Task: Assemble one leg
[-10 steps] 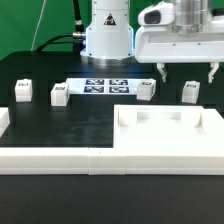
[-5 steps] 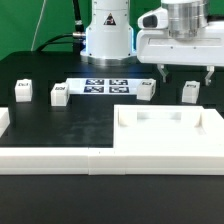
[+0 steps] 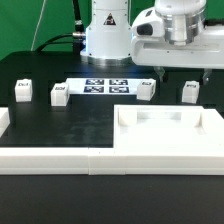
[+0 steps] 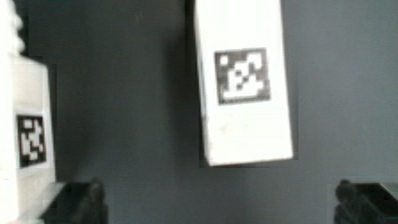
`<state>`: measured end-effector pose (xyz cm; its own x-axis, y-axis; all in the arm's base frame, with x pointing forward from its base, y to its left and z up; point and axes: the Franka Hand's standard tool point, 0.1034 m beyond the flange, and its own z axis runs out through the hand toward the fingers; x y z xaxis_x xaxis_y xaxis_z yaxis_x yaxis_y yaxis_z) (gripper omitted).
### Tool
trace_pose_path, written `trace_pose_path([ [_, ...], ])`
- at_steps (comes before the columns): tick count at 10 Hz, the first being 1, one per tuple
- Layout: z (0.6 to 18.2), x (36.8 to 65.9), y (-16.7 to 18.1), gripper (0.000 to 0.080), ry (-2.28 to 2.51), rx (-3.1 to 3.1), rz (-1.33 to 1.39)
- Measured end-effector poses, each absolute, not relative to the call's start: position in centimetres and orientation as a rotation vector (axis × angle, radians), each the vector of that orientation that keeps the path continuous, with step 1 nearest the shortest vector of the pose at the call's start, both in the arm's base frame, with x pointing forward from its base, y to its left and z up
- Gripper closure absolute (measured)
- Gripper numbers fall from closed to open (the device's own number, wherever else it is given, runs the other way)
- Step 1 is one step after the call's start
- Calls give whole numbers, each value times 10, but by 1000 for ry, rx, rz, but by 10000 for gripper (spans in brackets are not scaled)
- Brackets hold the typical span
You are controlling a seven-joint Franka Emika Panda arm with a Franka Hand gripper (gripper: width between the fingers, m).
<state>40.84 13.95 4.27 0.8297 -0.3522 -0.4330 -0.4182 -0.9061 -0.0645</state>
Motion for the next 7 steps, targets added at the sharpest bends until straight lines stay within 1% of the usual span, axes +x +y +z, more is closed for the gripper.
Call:
trace_pose_path([
  [1,43,406,141,151,599,-2806,767],
  [3,41,404,146,151,580,-2745,944],
  [4,41,398,149,151,563,-2706,1057],
  [6,32,388,152,151,512,-2618,1251],
  [7,24,386,154,151,508,-2606,1270],
])
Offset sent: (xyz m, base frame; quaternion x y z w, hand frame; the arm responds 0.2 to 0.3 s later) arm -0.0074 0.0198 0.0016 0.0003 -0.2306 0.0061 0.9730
